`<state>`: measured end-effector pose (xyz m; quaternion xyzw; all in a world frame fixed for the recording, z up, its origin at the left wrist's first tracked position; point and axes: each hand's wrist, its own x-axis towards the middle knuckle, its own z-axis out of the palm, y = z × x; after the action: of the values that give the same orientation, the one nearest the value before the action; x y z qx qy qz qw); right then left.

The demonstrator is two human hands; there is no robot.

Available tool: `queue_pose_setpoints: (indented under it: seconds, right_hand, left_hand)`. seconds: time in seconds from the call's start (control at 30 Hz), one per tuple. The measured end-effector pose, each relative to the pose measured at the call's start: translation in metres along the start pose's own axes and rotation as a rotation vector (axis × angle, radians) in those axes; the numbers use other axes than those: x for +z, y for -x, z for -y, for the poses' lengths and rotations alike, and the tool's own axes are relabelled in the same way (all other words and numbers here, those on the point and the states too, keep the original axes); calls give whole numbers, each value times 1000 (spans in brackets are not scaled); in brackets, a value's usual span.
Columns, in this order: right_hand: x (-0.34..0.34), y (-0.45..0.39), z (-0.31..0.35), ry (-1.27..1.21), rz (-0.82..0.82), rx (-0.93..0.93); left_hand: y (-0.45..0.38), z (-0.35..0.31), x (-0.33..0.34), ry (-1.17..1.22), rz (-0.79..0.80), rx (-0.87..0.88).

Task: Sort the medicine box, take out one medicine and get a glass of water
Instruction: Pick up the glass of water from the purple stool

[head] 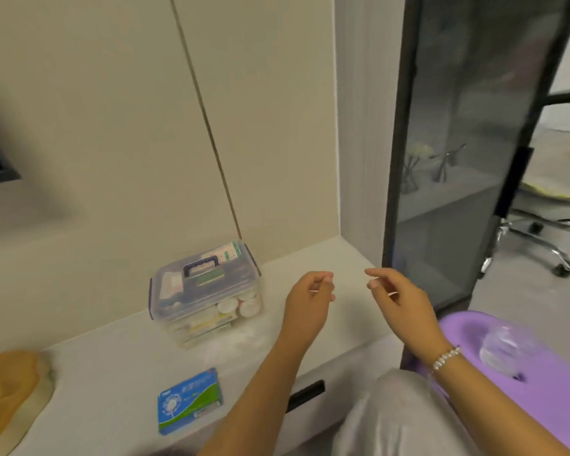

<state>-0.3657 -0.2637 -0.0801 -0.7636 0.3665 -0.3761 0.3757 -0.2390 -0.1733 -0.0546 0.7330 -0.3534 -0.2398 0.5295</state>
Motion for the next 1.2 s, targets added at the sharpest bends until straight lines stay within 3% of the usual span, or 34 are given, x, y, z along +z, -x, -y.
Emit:
queue_pose_setpoints:
  seconds: [0.17,0.3,0.57,0.77,1.07,1.2]
  right_hand:
    - [-84,27,-49,181,-213,42]
    - [-132,41,-95,303,-271,131]
    - [-161,57,-186,178,-164,419]
    - [-162,47,-235,-29,-86,563]
    - [-165,29,-284,-224,60,523]
    - [-163,27,-292,-293,82,502]
  left_hand:
    - [8,-21,89,-22,311,-85]
    - [11,-28,154,-16,486,-121]
    - [0,15,261,-69,476,-334]
    - [-14,53,309,-42,546,-364]
    - [-40,80,326,168,792,-340]
    - [-44,89,325,90,837,-254]
